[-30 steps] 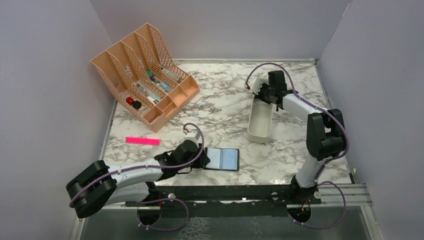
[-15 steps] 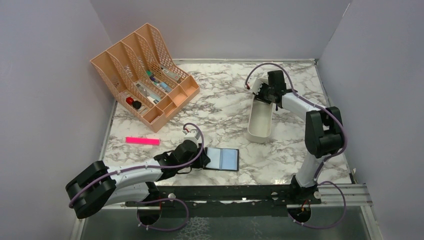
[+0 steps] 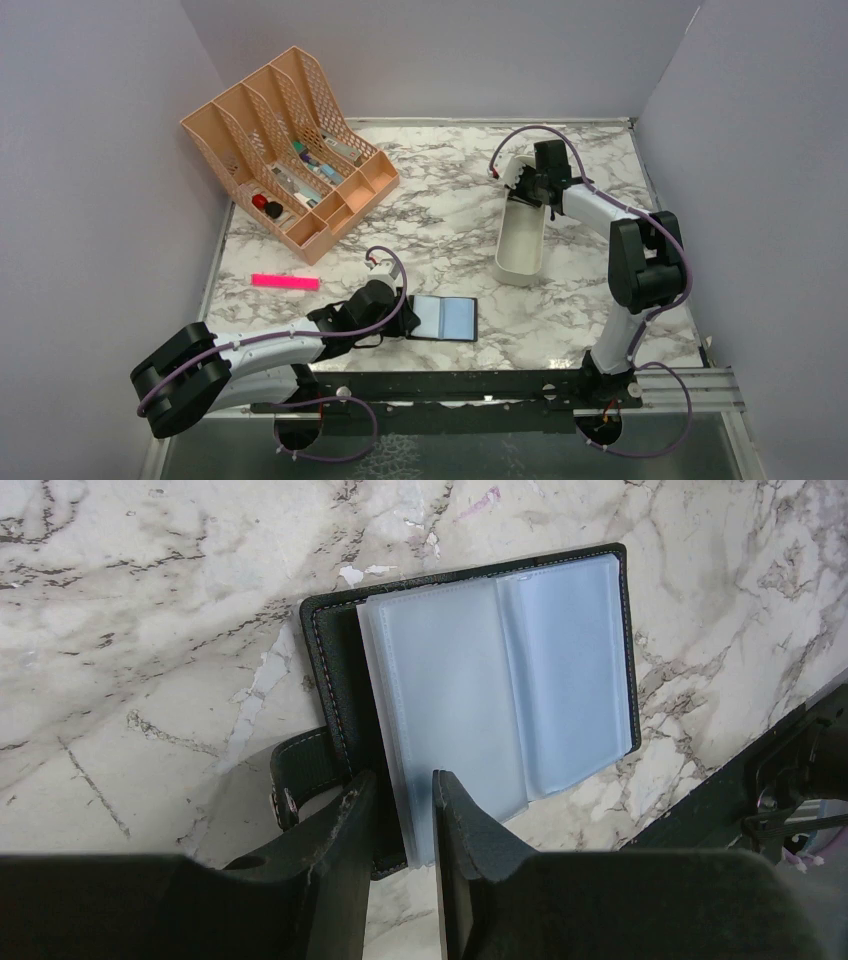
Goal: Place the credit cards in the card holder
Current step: Pick up the credit card from the storage box.
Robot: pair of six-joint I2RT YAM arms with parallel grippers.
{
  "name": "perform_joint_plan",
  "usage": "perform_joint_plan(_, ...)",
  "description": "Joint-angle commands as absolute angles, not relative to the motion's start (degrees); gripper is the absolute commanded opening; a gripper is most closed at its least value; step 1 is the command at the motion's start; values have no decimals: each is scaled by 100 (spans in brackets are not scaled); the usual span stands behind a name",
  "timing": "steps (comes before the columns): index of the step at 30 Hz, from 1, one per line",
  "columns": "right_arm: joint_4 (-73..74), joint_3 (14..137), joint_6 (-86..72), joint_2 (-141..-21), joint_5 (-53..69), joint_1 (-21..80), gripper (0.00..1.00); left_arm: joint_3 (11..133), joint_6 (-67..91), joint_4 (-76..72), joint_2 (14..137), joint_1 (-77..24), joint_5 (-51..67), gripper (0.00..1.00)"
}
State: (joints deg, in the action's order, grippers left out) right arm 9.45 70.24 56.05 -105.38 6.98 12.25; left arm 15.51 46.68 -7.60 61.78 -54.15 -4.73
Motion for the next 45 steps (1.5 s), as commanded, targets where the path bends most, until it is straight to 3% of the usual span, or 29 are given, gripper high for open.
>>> perform_joint_plan(1, 801, 7186, 5706, -10395, 760, 1169, 7, 1468, 4733, -782, 6079, -5456, -387, 31)
perform_joint_plan(4, 890, 7257, 5664, -10400, 763, 1169, 2, 1467, 4737, -774, 6074, -5458, -382, 31)
perform_joint_plan(19, 1274, 7416, 5525, -10129, 734, 1167, 5, 1445, 4755, -818, 6092, -5454, -380, 31)
perform_joint_plan(26, 1838, 7613, 4993, -9828, 1076, 1177, 1, 1430, 4755, -850, 6139, -5467, -386, 31)
perform_joint_plan(36, 2514, 8007, 2188, -9046, 421, 1234, 1, 1484, 4723, -838, 6181, -5467, -430, 31)
perform_joint_plan(40, 3113, 8288, 75, -8713, 486, 1322, 1, 1523, 4679, -809, 6179, -5465, -486, 31)
perform_joint_plan(45, 3060, 7425, -2469, -7874, 1085, 1355, 1, 1564, 4626, -748, 6154, -5467, -514, 31)
